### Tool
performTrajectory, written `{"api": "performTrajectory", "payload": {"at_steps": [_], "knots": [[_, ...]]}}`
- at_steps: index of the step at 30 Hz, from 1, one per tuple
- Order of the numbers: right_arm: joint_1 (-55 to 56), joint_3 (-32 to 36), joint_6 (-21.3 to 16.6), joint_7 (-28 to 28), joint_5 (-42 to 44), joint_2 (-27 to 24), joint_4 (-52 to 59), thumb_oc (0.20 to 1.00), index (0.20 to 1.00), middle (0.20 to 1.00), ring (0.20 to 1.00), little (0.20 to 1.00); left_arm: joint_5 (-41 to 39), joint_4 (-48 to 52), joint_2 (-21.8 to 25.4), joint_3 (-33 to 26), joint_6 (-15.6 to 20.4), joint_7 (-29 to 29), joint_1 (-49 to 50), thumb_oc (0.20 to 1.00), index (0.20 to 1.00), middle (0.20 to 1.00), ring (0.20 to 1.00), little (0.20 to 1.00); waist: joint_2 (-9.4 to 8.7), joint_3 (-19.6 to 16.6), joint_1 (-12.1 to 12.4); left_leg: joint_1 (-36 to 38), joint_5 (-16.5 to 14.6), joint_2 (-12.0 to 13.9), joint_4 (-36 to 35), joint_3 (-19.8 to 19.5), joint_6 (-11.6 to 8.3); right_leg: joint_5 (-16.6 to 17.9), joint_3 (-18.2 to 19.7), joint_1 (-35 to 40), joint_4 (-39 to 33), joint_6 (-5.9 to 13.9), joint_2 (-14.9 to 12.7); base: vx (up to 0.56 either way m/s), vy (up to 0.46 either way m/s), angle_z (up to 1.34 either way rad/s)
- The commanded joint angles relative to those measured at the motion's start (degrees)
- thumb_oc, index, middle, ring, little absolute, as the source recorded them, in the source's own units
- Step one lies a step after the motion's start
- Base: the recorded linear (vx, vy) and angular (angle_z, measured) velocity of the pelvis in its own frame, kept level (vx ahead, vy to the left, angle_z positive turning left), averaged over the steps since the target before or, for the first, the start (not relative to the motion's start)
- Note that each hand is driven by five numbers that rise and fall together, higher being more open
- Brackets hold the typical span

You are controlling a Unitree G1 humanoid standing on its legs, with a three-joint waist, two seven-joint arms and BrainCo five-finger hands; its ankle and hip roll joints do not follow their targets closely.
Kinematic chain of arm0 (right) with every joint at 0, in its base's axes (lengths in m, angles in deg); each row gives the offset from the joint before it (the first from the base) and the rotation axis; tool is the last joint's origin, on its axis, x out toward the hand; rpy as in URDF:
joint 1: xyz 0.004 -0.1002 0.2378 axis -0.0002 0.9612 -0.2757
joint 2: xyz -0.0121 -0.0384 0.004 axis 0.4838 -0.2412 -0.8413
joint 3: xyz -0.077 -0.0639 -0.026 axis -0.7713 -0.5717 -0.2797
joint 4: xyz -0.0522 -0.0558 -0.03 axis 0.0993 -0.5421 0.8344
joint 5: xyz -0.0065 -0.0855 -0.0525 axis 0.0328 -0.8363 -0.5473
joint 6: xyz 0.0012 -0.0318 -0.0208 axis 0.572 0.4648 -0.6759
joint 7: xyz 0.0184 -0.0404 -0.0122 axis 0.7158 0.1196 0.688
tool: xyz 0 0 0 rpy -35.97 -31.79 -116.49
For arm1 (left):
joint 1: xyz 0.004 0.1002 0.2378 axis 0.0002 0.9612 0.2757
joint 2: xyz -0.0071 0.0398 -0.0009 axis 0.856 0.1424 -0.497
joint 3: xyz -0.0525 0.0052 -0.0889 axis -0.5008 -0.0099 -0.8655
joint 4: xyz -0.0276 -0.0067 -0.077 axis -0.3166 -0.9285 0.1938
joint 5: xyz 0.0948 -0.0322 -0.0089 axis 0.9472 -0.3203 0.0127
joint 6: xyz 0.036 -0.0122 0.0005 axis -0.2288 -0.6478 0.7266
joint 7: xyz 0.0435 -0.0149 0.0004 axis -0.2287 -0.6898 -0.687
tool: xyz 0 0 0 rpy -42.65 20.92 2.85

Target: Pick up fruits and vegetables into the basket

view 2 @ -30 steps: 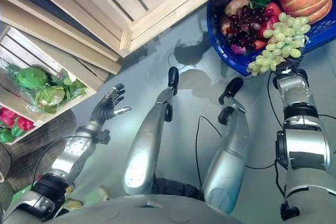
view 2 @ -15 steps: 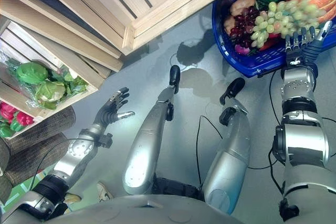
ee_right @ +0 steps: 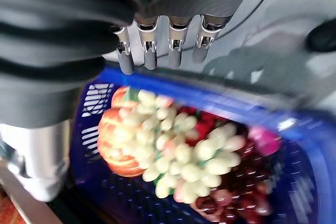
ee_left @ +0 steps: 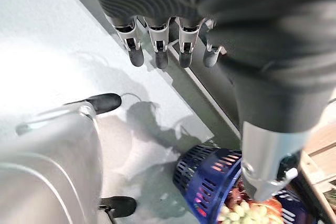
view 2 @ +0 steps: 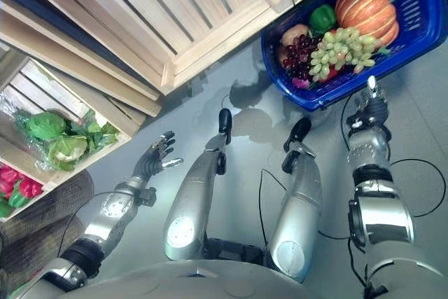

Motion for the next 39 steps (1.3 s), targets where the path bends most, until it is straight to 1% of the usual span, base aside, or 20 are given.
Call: {"api": "performTrajectory", "payload": {"at_steps": [1,3,5,6,7,10,11,13,14,16,17,19,22,23,25,27,32,35,37,39], "knots": [[4.38,-0.75,-4.76,1.4,-2.49,-1.06,2.94,1.0,1.0,1.0,1.0,1.0,2.66,-1.22,-0.92,-0.65,1.76,1.29,2.47,1.0,1.0,1.0,1.0,1.0,2.08,-2.36,-2.16,1.36,-2.27,0.74,-0.72,2.71,1.45,-2.19,1.07,4.16,-0.59,4.47,1.92,0.0,0.026,-0.1],[9.25,-2.11,-6.59,2.58,-4.36,2.01,5.49,1.0,1.0,1.0,1.0,1.0,2.92,-2.82,-1.5,-2.06,1.0,2.06,2.38,1.0,1.0,1.0,1.0,1.0,0.12,-2.36,-3.16,5.1,-2.66,1.27,-1.37,3.02,1.4,-1.27,1.15,8.88,-3.46,4.94,2.11,0.0,0.015,-0.08],[12.21,-2.91,-7.34,3.27,-6.21,3.31,6.94,1.0,1.0,1.0,1.0,1.0,3.02,-3.85,-1.88,-2.67,1.25,2.6,2.66,1.0,1.0,1.0,1.0,1.0,-0.96,-2.36,-3.74,7.54,-2.87,1.48,-1.66,3.05,1.3,-0.74,1.09,11.99,-5.21,5.14,2.28,0.0,0.022,-0.1],[14.07,-3.49,-8.4,3.68,-8.71,4.25,7.64,1.0,1.0,1.0,1.0,1.0,2.84,-4.86,-2.41,-3.46,1.13,3.44,2.79,1.0,1.0,1.0,1.0,1.0,-1.7,-2.36,-4.21,9.72,-3.02,1.75,-1.93,3.26,1.23,-0.29,1.04,14.59,-6.69,5.34,2.36,0.02,0.053,-0.12],[16.4,-4.34,-8.49,3.85,-10.73,5.15,9.14,1.0,1.0,1.0,1.0,1.0,2.8,-6.36,-3.05,-4.73,0.91,4.53,3.06,1.0,1.0,1.0,1.0,1.0,-2.66,-2.36,-4.68,12.83,-3.11,2.05,-2.49,3.53,1.07,0.21,0.93,18.32,-8.83,5.63,2.47,0.05,0.059,-0.13],[21.94,-5.33,-8.48,5.03,-16.75,6.85,11.52,1.0,1.0,1.0,1.0,1.0,4.23,-10.0,-4.8,-6.99,1.03,7.11,4.99,1.0,1.0,1.0,1.0,1.0,-4.8,-6.13,-5.38,17.45,-3.35,2.45,-4.55,4.05,0.81,1.35,0.96,24.08,-13.73,6.5,2.79,0.1,0.039,-0.17],[21.96,-5.33,-8.47,5.02,-16.77,6.85,11.54,1.0,1.0,1.0,1.0,1.0,4.23,-10.01,-4.8,-6.98,1.03,7.11,5.0,1.0,1.0,1.0,1.0,1.0,-4.8,-6.11,-5.38,17.49,-3.34,2.45,-4.57,4.05,0.81,1.36,0.96,24.13,-13.77,6.5,2.8,0.1,0.021,-0.21],[25.02,-6.32,-7.85,6.55,-22.11,7.58,12.62,1.0,1.0,1.0,1.0,1.0,5.75,-12.91,-6.12,-8.69,0.62,8.66,6.03,1.0,1.0,1.0,1.0,1.0,-5.97,-9.23,-5.86,20.97,-3.62,2.63,-6.38,4.84,0.79,1.99,1.08,27.83,-16.77,7.17,3.04,0.11,0.037,-0.15],[25.46,-6.52,-7.79,6.62,-23.19,7.66,12.82,1.0,1.0,1.0,1.0,1.0,5.7,-13.24,-6.2,-8.97,0.52,9.07,6.17,1.0,1.0,1.0,1.0,1.0,-6.1,-9.65,-5.92,21.43,-3.67,2.67,-6.6,4.98,0.79,2.07,1.1,28.28,-17.08,7.27,3.02,0.11,0.059,-0.18],[27.73,-7.8,-6.3,7.16,-28.2,8.31,13.75,1.0,1.0,1.0,1.0,1.0,5.75,-16.32,-7.14,-10.59,0.12,10.84,6.66,1.0,1.0,1.0,1.0,1.0,-6.88,-12.59,-6.26,23.93,-3.87,2.72,-8.01,5.74,0.98,2.79,1.27,30.37,-18.8,7.94,2.92,0.08,0.057,-0.23],[28.07,-7.98,-5.74,7.33,-28.57,8.48,13.95,1.0,1.0,1.0,1.0,1.0,5.47,-16.73,-7.26,-10.83,-0.1,11.17,6.74,1.0,1.0,1.0,1.0,1.0,-7.0,-13.06,-6.29,24.26,-3.9,2.71,-8.26,5.87,1.03,2.92,1.28,30.65,-19.09,8.07,2.88,0.06,0.049,-0.18],[29.49,-9.12,-2.84,8.95,-31.63,9.74,12.29,1.0,1.0,1.0,1.0,1.0,4.61,-19.73,-8.46,-11.99,-1.56,13.45,6.7,1.0,1.0,1.0,1.0,1.0,-7.48,-15.51,-6.29,26.75,-4.04,2.7,-9.97,6.52,1.16,3.52,0.98,32.8,-20.61,8.73,2.67,0.06,0.052,-0.1],[30.36,-11.29,1.64,11.01,-35.03,11.65,8.01,1.0,1.0,1.0,1.0,1.0,5.85,-23.99,-9.55,-11.85,-2.12,15.5,6.04,1.0,1.0,1.0,1.0,1.0,-7.77,-18.17,-6.07,29.19,-3.66,2.52,-12.48,6.71,1.35,4.38,0.62,35.05,-22.51,9.4,2.59,0.06,0.037,-0.05],[30.45,-11.57,2.84,11.33,-35.42,11.96,7.4,1.0,1.0,1.0,1.0,1.0,6.3,-24.44,-9.69,-11.82,-2.27,15.9,5.99,1.0,1.0,1.0,1.0,1.0,-7.81,-18.46,-6.01,29.53,-3.56,2.5,-12.89,6.75,1.38,4.52,0.57,35.36,-22.8,9.49,2.59,0.03,0.026,-0.04],[30.14,-13.02,3.88,12.59,-37.71,13.39,2.45,1.0,1.0,1.0,1.0,1.0,7.64,-28.01,-10.37,-10.93,-3.32,17.56,4.71,1.0,1.0,1.0,1.0,1.0,-7.7,-19.7,-5.9,31.15,-2.77,2.45,-15.36,7.32,1.26,5.04,0.07,36.94,-24.28,9.9,2.65,-0.01,0.048,0.01],[29.71,-13.84,4.72,12.3,-38.21,14.16,-0.31,1.0,1.0,1.0,1.0,1.0,8.44,-29.81,-10.75,-10.16,-3.65,17.96,3.64,1.0,1.0,1.0,1.0,1.0,-7.52,-20.32,-5.81,31.91,-2.63,2.24,-16.18,7.58,1.22,5.27,-0.57,37.76,-25.07,10.05,2.65,-0.03,0.059,0.06],[28.49,-14.5,7.56,11.16,-38.33,16.31,-6.75,1.0,1.0,1.0,1.0,1.0,7.13,-34.66,-12.82,-9.53,-6.23,19.39,1.73,1.0,1.0,1.0,1.0,1.0,-7.15,-22.0,-5.77,33.37,-3.62,1.49,-15.95,8.2,1.69,5.77,-1.48,39.65,-26.94,9.93,2.5,-0.02,0.051,0.01],[28.25,-14.26,10.85,12.9,-38.41,17.08,-9.33,1.0,1.0,1.0,1.0,1.0,6.96,-35.72,-13.43,-9.8,-8.06,20.96,1.08,1.0,1.0,1.0,1.0,1.0,-6.91,-22.62,-5.74,33.66,-4.04,1.19,-15.73,8.23,1.89,5.86,-1.69,40.21,-27.52,9.81,2.46,-0.02,0.035,-0.04],[28.07,-13.81,12.67,15.17,-37.94,17.52,-11.88,1.0,1.0,1.0,1.0,1.0,7.18,-37.26,-14.09,-9.91,-8.41,22.2,0.45,1.0,1.0,1.0,1.0,1.0,-6.57,-23.25,-5.71,34.06,-4.53,0.97,-15.39,8.03,2.18,5.56,-1.69,40.67,-27.45,9.59,2.44,0.0,0.02,-0.03],[27.86,-13.92,12.44,15.23,-38.91,17.34,-12.5,1.0,1.0,1.0,1.0,1.0,8.05,-37.45,-14.18,-10.0,-8.73,22.61,0.3,1.0,1.0,1.0,1.0,1.0,-6.48,-23.5,-5.66,34.36,-4.93,0.93,-15.05,8.09,2.35,5.27,-1.74,41.04,-27.35,9.46,2.41,0.0,0.0,0.0]]}}
